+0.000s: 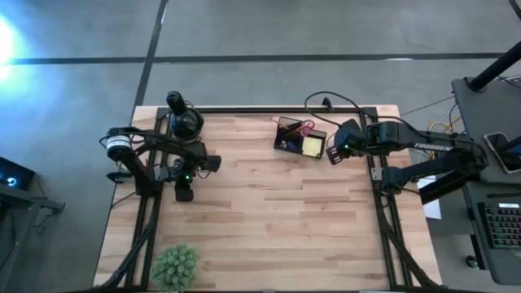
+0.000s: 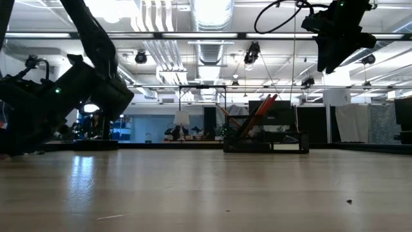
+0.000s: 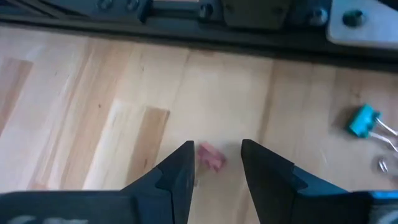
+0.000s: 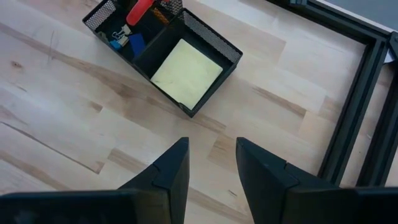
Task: Pick and place office supplies into organizer
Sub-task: Put the pink binder clip into the desk organizer
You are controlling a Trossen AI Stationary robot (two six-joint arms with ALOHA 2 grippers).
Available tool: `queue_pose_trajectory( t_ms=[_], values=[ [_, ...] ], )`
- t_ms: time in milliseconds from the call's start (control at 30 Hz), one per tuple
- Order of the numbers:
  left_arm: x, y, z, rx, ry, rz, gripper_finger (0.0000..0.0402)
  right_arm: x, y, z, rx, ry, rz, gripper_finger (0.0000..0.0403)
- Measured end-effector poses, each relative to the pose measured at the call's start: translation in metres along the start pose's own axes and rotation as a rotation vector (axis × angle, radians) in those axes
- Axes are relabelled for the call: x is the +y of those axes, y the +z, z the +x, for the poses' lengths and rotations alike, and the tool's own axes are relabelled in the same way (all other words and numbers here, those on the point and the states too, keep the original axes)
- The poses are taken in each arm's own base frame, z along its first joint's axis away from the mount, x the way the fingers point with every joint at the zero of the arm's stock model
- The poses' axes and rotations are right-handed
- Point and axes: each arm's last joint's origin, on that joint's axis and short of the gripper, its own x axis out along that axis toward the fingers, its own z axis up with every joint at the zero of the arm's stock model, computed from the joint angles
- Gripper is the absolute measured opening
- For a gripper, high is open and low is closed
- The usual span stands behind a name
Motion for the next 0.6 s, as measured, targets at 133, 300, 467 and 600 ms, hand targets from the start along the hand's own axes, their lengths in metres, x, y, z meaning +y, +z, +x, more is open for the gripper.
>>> queue_pose_trajectory(
  t_ms=[133, 300, 467, 600],
  values=[
    [0.0, -0.003, -0.006, 0.02, -0.028, 0.007, 0.0122, 0.0, 0.0, 0.0, 0.0, 0.0, 0.0, 0.0123],
    [0.0, -0.004, -0.009, 0.033, -0.032, 0.014, 0.0122, 0.0, 0.0, 0.0, 0.0, 0.0, 0.0, 0.0123],
    [0.001, -0.006, -0.012, 0.045, -0.032, 0.133, 0.0122, 0.0, 0.0, 0.0, 0.0, 0.0, 0.0, 0.0123],
    [0.001, -0.007, -0.014, 0.053, -0.035, 0.206, 0.0122, 0.0, 0.0, 0.0, 0.0, 0.0, 0.0, 0.0123]
  ],
)
